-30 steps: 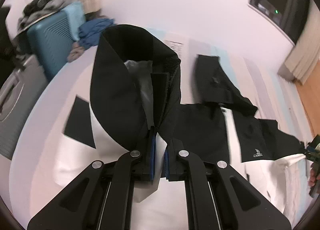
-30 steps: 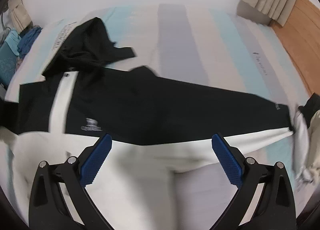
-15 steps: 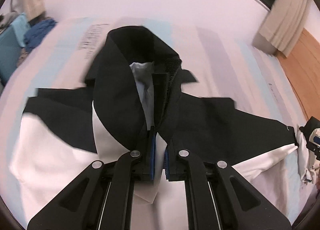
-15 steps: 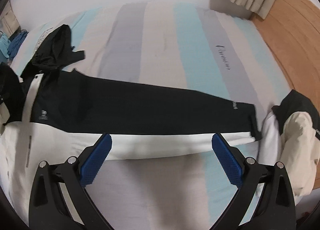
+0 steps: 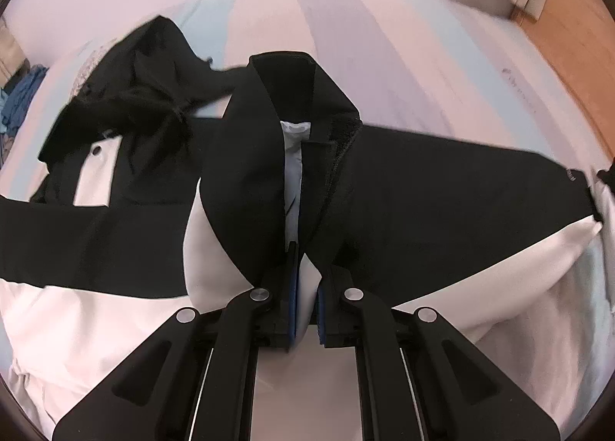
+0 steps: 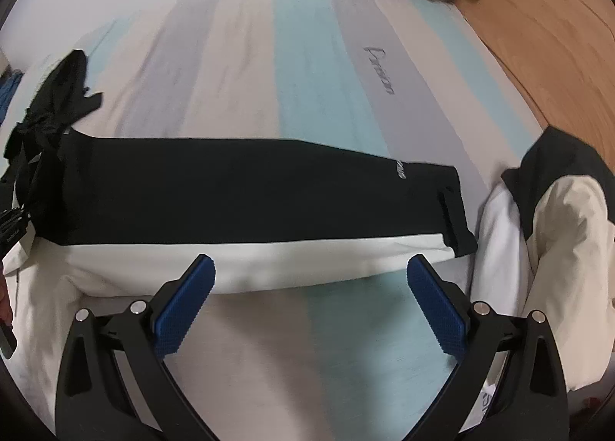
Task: Fold large clothes
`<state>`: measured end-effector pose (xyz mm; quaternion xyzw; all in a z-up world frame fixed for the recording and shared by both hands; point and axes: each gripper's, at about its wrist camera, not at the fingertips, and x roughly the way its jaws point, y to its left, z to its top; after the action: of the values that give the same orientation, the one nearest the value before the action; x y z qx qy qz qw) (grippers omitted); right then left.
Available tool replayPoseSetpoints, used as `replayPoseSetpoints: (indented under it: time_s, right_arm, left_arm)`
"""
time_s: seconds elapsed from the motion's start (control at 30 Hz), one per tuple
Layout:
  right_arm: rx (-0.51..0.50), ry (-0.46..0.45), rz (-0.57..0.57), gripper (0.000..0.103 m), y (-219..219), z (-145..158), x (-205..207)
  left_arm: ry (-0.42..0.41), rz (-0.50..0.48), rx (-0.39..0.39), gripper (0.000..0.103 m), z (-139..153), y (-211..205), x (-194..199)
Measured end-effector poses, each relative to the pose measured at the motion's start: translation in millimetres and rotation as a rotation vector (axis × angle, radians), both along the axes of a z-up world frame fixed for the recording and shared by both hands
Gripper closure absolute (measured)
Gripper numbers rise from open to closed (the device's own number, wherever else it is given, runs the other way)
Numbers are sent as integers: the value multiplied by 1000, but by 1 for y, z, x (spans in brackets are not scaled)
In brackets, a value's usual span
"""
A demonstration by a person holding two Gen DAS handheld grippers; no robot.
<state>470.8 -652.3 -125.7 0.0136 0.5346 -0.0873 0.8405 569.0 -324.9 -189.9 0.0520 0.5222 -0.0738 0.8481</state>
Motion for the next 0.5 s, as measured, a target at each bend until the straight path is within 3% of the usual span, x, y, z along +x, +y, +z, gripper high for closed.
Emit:
replayPoseSetpoints:
  time_s: [0.07, 0.13, 0.17, 0.2, 0.33, 0.5]
  right_arm:
    - [6, 4, -12, 7, -12, -7, 1]
    - [18, 12, -21, 7, -22, -15, 2]
    - [35, 12, -25, 7, -29, -18, 2]
    - [55, 13, -25, 7, -35, -22, 2]
    - [247, -2, -37, 7, -68, -35, 0]
    - [261, -13, -46, 7, -107, -38, 11]
  left_arm:
    - [9, -4, 26, 90, -9, -5, 0]
    - [15, -21, 13, 65, -12, -12, -2]
    - [13, -25, 4, 36, -11, -15, -3]
    - [4, -17, -5, 18, -10, -17, -4]
    - [3, -10, -66, 9, -7, -27, -4]
    - [39, -45, -160, 9, -12, -37, -3]
